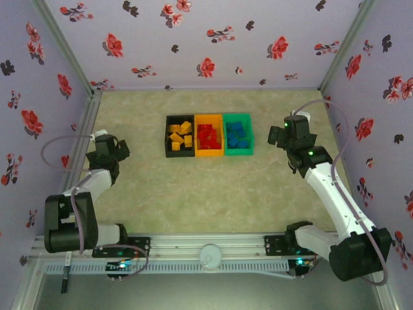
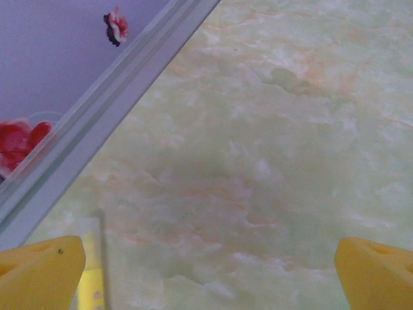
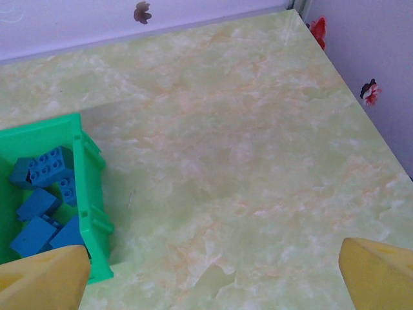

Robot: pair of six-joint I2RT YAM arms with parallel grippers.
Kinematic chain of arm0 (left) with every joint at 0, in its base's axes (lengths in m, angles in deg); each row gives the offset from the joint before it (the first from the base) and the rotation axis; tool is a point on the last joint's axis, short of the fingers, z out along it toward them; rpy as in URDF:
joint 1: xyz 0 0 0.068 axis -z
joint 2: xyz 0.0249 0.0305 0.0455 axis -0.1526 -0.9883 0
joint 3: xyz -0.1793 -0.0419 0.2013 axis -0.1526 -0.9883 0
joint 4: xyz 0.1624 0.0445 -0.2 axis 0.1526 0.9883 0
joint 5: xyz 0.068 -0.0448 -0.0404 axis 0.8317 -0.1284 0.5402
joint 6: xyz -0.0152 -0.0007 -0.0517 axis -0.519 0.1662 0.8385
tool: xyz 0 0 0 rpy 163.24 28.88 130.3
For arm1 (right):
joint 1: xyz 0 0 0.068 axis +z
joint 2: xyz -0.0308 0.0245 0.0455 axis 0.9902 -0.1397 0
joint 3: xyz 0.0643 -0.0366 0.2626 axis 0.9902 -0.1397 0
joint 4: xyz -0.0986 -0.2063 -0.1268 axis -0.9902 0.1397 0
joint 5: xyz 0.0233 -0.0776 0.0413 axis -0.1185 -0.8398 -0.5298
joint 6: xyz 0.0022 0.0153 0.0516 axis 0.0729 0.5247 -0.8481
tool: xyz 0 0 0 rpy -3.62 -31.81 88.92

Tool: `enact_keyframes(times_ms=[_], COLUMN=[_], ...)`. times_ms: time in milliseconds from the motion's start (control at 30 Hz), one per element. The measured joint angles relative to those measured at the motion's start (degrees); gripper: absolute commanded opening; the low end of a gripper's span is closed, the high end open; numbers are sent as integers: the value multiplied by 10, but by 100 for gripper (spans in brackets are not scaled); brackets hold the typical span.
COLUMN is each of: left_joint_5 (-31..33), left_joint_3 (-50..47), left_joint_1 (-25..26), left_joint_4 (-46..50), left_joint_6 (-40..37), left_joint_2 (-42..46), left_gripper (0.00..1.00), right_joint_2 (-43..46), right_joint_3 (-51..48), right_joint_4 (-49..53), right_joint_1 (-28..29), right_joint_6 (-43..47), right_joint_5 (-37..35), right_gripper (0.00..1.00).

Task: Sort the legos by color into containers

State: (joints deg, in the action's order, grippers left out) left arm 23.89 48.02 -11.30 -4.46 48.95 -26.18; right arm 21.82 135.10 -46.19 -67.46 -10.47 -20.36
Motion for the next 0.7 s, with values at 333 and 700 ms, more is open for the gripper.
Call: enact_keyframes(times_ms=[333,700], left_joint_5=[-88,-130], left_joint_3=[-157,-110], left_joint_1=[0,2], left_joint_4=[-354,-396], left_joint_6=[-58,-82], left_joint_2=[-102,-126], left_gripper=[100,100], right_joint_2=[-23,-22], right_joint_3=[-2,-91], right_joint_4=[-25,-135], right_joint_1=[0,-7], right_joint_6=[19,71], right_joint_5=[-4,-4], right_gripper=[100,100])
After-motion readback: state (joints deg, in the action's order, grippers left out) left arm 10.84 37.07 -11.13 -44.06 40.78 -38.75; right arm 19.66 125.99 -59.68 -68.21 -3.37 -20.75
